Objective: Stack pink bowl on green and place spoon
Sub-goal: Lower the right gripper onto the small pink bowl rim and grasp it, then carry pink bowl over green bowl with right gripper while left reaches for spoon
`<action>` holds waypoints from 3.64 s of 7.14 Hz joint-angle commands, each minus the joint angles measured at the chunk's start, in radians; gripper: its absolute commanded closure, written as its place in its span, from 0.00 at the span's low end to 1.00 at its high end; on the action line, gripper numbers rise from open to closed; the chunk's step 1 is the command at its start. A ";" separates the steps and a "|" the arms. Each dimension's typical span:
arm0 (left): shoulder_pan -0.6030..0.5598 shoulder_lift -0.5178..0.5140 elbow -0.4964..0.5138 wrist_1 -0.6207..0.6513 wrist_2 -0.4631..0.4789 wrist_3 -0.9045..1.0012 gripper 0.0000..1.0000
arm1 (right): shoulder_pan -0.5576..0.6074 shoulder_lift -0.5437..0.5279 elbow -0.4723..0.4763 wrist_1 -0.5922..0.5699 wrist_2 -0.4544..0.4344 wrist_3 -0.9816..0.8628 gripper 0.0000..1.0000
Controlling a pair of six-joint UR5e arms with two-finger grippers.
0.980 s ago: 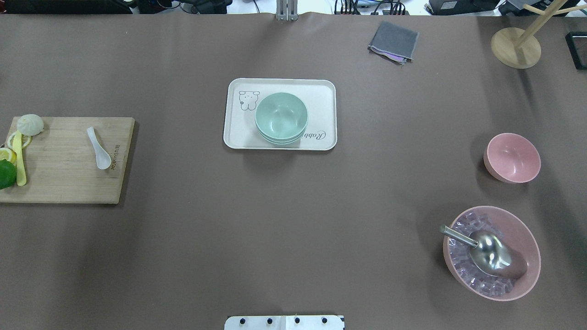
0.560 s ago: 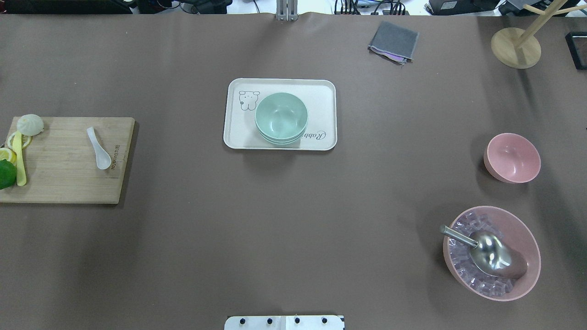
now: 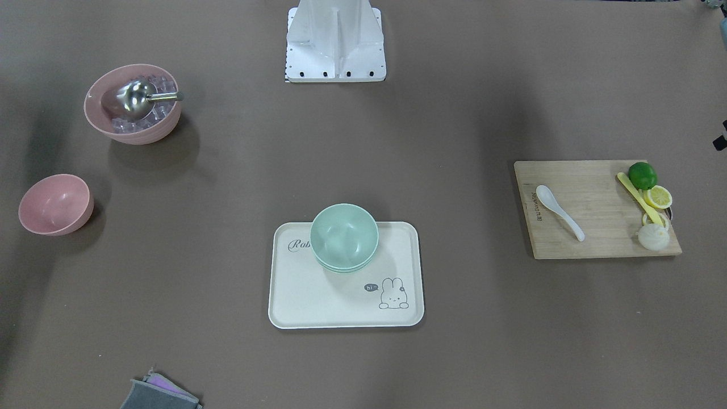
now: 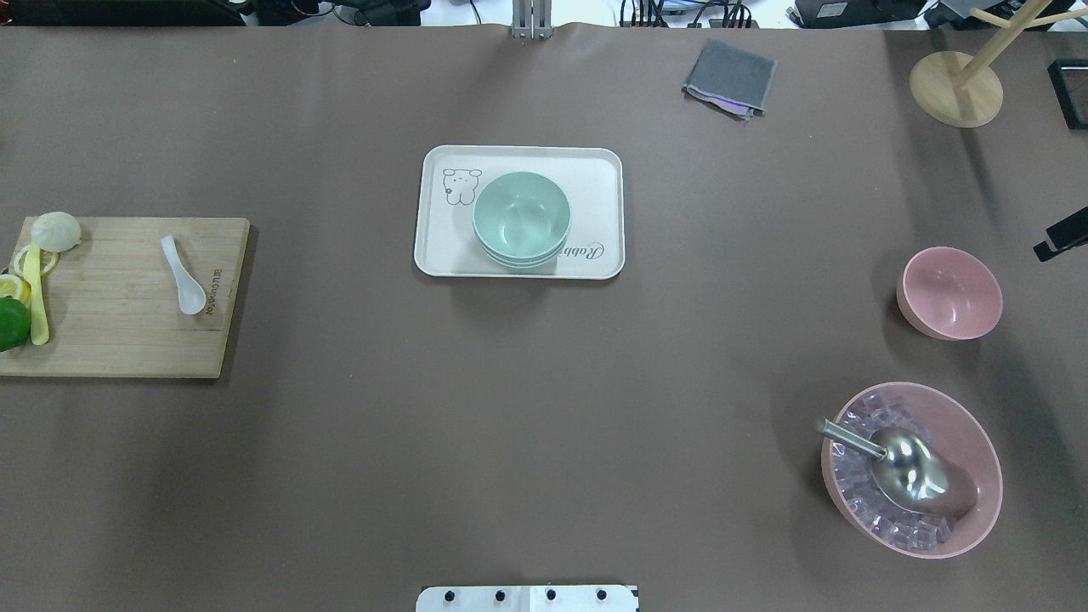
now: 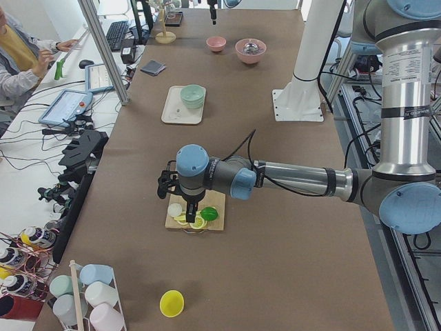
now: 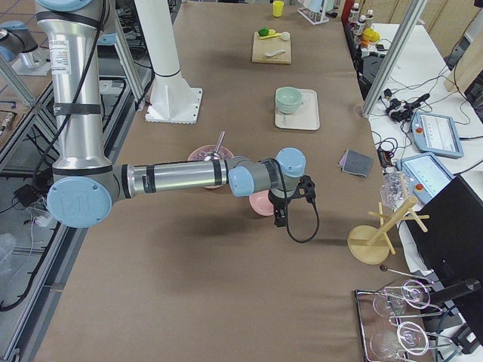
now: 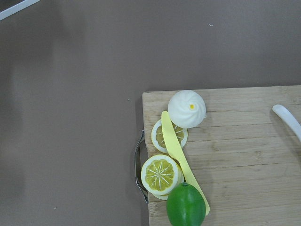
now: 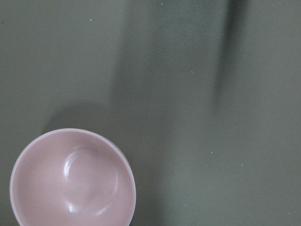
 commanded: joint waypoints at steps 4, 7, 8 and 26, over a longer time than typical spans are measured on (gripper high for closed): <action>0.080 -0.032 -0.002 -0.010 0.012 -0.079 0.02 | -0.134 0.003 -0.116 0.233 -0.050 0.238 0.12; 0.080 -0.030 -0.002 -0.012 0.012 -0.079 0.02 | -0.143 -0.002 -0.125 0.235 -0.053 0.261 0.90; 0.081 -0.030 -0.002 -0.012 0.012 -0.082 0.02 | -0.151 -0.002 -0.124 0.235 -0.050 0.284 1.00; 0.517 -0.392 0.280 -0.070 0.206 -0.852 1.00 | -0.550 0.701 -0.032 0.060 -0.283 1.238 1.00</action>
